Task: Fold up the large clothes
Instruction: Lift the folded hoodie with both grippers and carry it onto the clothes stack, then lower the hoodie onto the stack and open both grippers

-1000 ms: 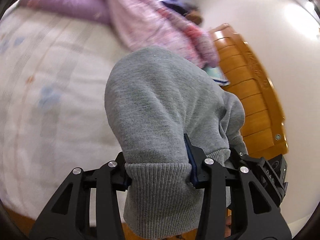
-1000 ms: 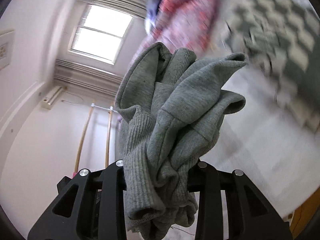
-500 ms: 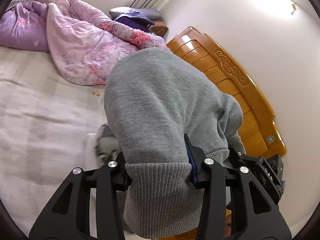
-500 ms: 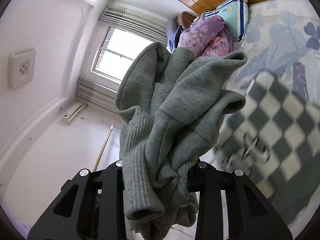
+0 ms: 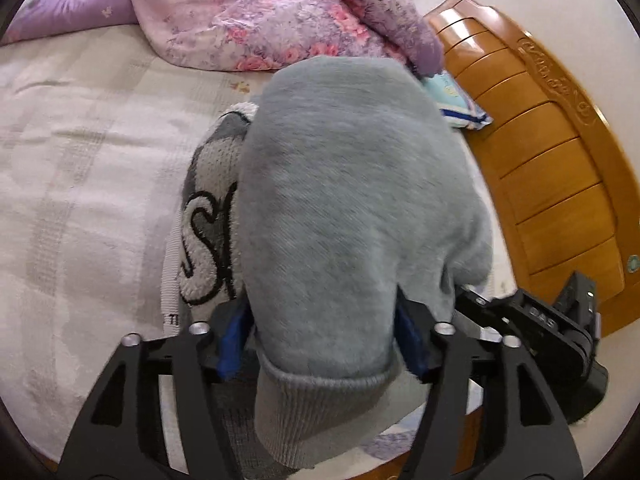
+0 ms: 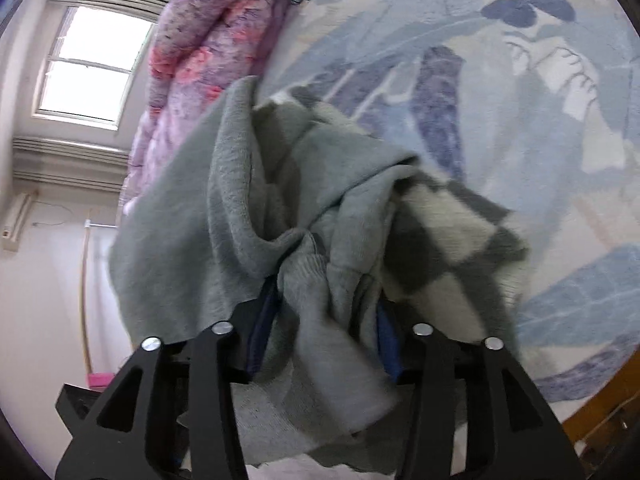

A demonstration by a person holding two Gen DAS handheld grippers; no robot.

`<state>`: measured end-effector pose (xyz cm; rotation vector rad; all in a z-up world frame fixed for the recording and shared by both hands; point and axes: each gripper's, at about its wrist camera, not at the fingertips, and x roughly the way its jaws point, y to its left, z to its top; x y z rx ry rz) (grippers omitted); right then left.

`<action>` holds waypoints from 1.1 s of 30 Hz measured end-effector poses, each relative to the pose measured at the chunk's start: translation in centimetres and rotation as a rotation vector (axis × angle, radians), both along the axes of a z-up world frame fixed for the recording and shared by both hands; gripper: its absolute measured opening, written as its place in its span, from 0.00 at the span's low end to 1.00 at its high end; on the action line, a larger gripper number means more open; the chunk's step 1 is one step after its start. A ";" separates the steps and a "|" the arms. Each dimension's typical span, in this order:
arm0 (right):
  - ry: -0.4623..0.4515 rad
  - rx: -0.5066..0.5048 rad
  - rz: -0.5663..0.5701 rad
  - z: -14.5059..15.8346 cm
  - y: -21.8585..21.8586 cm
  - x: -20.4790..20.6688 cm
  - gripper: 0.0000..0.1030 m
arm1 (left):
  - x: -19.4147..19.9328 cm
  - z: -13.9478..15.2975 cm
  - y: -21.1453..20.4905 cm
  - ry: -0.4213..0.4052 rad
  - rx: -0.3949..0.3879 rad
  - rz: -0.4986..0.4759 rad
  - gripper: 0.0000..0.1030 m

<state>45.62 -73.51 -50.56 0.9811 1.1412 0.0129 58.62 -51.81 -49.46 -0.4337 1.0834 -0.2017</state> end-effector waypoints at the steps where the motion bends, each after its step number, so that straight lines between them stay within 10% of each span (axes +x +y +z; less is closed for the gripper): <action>1: 0.006 -0.028 -0.008 0.0 -0.5 0.0 0.46 | -0.1 -0.1 0.1 0.003 0.002 0.004 0.67; 6: 0.038 -0.090 -0.003 0.2 -2.3 -0.2 0.47 | 0.1 0.0 -0.1 0.012 0.080 0.008 0.85; 17: 0.045 -0.437 0.144 4.1 0.8 0.8 0.55 | -0.8 2.9 2.3 -0.044 0.111 -0.019 0.87; 33: -0.077 -0.599 0.439 8.8 16.8 0.7 0.72 | -1.6 2.6 13.1 0.056 0.168 0.028 0.88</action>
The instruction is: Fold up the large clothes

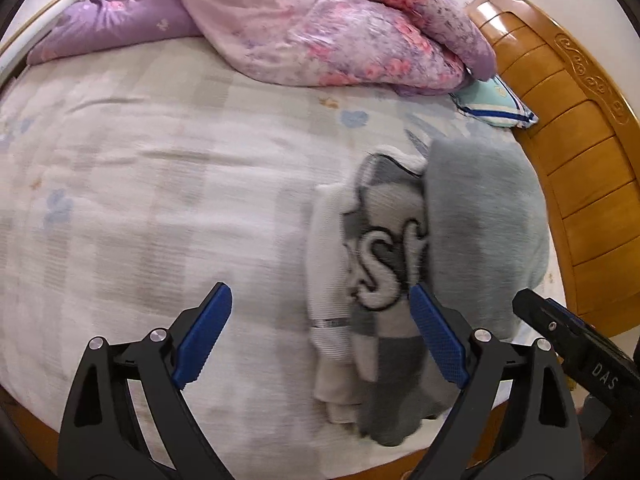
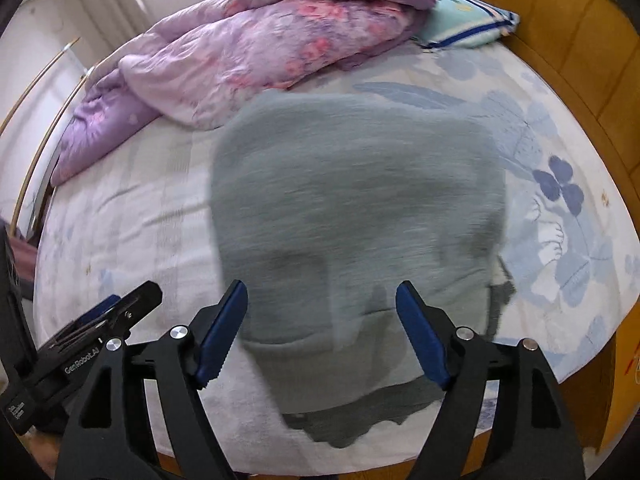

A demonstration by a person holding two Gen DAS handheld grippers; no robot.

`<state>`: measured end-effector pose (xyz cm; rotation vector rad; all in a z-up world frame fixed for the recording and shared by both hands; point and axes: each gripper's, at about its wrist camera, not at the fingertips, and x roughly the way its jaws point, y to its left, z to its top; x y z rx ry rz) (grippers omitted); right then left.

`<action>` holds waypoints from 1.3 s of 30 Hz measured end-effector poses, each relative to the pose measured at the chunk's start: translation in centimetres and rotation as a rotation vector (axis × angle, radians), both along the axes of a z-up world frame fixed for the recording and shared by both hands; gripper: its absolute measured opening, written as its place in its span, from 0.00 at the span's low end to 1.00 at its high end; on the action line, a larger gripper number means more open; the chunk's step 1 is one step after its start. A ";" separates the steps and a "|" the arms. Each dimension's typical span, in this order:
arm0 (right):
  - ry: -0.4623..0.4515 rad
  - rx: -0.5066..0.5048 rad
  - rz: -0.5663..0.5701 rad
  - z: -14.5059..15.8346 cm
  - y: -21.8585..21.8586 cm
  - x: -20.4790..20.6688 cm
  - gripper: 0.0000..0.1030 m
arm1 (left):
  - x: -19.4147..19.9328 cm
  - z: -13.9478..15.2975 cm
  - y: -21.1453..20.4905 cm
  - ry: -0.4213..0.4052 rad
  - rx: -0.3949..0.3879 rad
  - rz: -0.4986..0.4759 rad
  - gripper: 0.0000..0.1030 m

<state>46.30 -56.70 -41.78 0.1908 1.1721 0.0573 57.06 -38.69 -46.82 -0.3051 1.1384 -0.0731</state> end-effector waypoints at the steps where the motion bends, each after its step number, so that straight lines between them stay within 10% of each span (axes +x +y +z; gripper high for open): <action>1: 0.000 -0.011 0.005 0.2 1.0 0.0 0.73 | -0.2 0.1 0.6 -0.002 0.009 0.002 0.88; 22: -0.159 -0.223 -0.015 9.5 25.3 -9.1 0.91 | -10.4 9.7 22.3 -0.162 0.046 -0.098 0.88; 39: -0.344 -0.265 -0.018 21.2 32.3 -18.3 0.92 | -21.0 23.5 29.4 -0.373 0.071 -0.068 0.88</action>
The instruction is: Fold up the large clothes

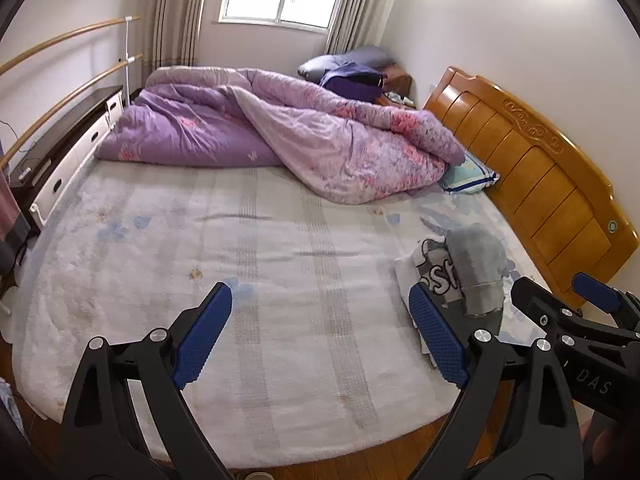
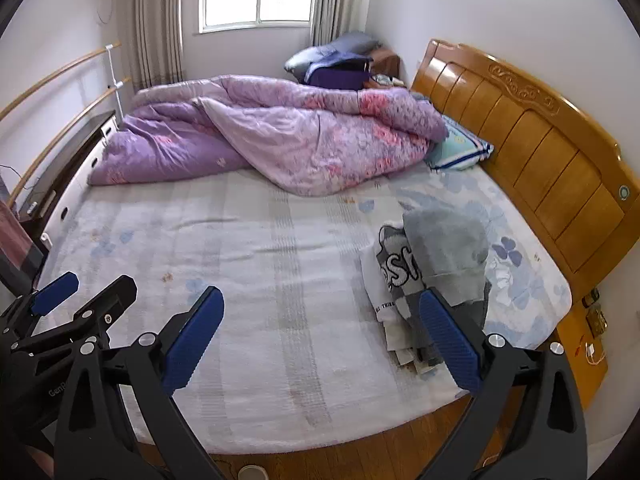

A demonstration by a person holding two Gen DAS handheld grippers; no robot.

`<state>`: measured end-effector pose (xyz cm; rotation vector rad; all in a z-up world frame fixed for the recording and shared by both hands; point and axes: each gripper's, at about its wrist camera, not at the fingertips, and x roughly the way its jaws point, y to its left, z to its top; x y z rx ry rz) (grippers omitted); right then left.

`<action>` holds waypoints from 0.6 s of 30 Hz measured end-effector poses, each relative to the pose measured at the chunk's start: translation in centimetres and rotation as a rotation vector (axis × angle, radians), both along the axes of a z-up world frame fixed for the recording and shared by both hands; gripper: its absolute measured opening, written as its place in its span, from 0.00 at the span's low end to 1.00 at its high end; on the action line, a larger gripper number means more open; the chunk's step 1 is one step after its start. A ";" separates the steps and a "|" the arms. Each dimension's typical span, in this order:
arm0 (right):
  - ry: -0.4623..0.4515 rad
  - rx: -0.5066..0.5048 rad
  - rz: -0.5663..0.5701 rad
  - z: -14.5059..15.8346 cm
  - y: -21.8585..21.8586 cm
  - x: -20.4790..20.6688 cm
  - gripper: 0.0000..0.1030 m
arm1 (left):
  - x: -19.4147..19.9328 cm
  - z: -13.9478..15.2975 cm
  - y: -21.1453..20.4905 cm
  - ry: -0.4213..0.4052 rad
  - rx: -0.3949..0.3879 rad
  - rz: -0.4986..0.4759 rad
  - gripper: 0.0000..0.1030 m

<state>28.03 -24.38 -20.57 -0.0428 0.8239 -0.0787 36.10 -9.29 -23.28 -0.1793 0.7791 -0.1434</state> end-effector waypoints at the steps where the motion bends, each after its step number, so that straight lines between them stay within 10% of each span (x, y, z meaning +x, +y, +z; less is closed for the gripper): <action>1: -0.009 0.000 0.003 0.6 0.1 -0.5 0.92 | -0.4 0.6 0.0 -0.007 0.002 0.000 0.88; 18: -0.163 0.059 0.081 10.6 -0.5 -7.8 0.92 | -9.3 13.4 -1.2 -0.144 0.097 0.076 0.88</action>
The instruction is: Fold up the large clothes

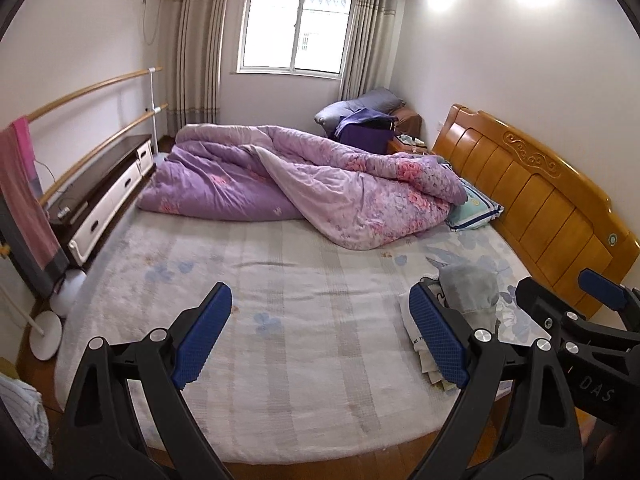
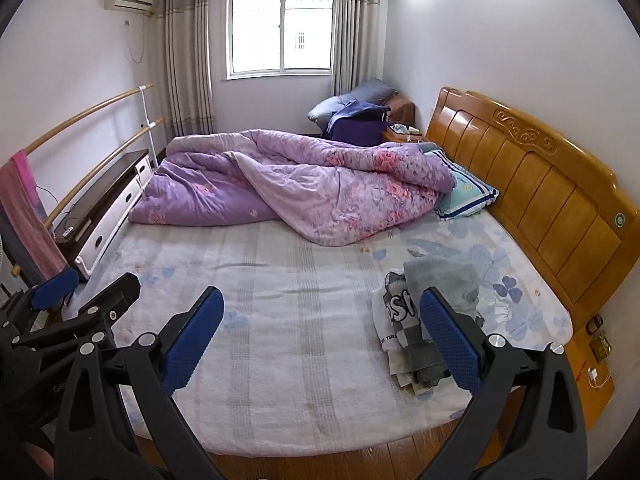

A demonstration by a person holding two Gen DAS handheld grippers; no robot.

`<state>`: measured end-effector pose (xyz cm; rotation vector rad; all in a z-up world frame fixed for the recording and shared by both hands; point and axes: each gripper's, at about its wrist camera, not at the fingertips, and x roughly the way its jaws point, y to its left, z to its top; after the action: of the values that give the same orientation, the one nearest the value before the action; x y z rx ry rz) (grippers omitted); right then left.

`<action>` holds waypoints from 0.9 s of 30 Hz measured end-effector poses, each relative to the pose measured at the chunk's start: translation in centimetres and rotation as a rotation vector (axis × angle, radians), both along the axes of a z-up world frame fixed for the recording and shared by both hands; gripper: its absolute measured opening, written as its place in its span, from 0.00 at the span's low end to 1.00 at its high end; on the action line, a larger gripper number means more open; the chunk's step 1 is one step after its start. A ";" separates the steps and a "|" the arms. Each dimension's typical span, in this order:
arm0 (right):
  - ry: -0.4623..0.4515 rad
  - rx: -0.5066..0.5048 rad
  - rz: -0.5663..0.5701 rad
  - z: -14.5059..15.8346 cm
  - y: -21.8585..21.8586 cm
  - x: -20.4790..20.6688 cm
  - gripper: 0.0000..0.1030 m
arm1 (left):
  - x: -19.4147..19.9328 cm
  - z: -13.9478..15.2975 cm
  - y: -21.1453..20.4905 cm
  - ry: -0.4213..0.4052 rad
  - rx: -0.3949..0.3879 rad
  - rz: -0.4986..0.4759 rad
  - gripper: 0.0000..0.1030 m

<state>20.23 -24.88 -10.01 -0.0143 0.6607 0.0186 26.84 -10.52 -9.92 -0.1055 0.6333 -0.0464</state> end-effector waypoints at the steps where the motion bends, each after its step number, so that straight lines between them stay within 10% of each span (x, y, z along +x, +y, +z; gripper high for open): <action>1: -0.004 0.003 0.004 0.4 0.0 -0.4 0.92 | -0.6 0.7 -0.1 0.001 0.004 0.001 0.88; 27: -0.132 -0.001 0.039 8.0 0.2 -7.7 0.93 | -8.1 9.6 -0.2 -0.092 0.070 0.020 0.91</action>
<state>12.53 -24.72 -1.99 -0.0290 0.5288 0.0550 18.79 -10.74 -0.35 -0.0415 0.5418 -0.0095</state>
